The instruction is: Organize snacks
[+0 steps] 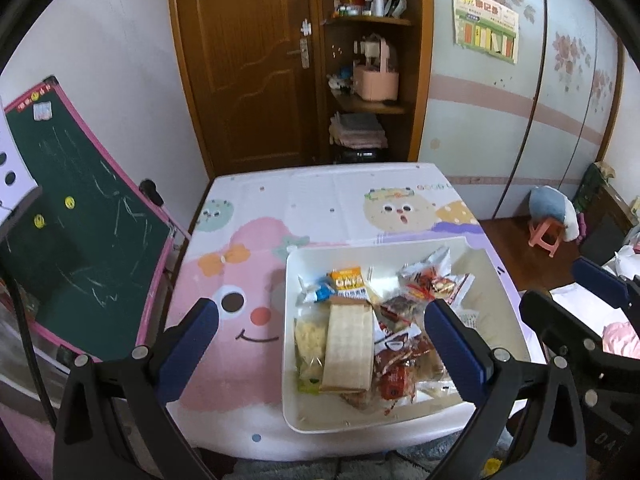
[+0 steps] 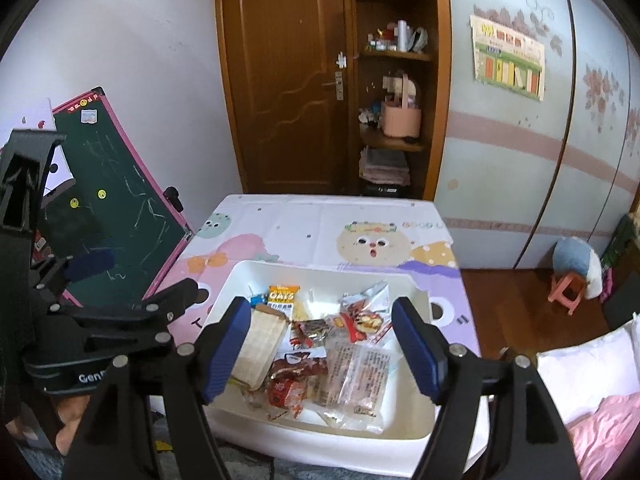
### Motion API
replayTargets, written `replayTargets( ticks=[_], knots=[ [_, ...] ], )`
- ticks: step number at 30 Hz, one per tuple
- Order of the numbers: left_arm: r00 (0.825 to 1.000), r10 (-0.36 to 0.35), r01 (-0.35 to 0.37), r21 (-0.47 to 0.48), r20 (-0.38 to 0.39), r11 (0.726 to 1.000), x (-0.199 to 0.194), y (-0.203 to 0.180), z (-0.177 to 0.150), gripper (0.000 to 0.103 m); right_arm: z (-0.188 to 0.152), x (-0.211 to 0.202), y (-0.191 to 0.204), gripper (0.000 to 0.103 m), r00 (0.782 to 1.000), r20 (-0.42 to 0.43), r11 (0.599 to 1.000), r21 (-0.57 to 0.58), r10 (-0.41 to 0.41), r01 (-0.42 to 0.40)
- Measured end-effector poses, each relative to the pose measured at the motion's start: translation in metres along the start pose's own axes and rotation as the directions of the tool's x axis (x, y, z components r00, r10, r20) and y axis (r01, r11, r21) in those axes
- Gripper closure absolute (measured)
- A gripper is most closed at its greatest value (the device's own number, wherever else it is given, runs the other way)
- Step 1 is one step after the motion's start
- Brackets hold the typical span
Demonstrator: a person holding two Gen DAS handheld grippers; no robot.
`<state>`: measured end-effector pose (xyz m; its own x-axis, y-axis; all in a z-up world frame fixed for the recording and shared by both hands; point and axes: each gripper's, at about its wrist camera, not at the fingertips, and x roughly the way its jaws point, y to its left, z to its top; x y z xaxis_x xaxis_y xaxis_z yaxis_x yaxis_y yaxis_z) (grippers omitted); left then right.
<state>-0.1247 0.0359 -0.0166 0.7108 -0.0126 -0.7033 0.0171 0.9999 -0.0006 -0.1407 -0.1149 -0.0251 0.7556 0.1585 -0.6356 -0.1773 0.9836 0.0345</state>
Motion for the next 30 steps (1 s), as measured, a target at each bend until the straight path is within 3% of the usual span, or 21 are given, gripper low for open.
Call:
replayTargets(
  ticks=[10, 18, 30],
  knots=[
    [0.999, 0.015, -0.015, -0.004, -0.036, 1.0, 0.014, 0.003, -0.005, 0.001, -0.004, 0.009, -0.005, 0.03, 0.999, -0.032, 0.998, 0.056, -0.011, 0.013],
    [0.999, 0.029, -0.029, 0.002, -0.044, 1.0, 0.017, 0.003, -0.006, 0.001, -0.003, 0.002, -0.007, 0.03, 0.998, -0.002, 0.997, 0.05, -0.058, 0.058],
    [0.997, 0.042, -0.041, 0.029, -0.06, 0.999, 0.018, -0.001, -0.012, 0.001, -0.005, 0.004, -0.01, 0.03, 0.999, -0.023, 0.997, 0.062, -0.04, 0.041]
  ],
)
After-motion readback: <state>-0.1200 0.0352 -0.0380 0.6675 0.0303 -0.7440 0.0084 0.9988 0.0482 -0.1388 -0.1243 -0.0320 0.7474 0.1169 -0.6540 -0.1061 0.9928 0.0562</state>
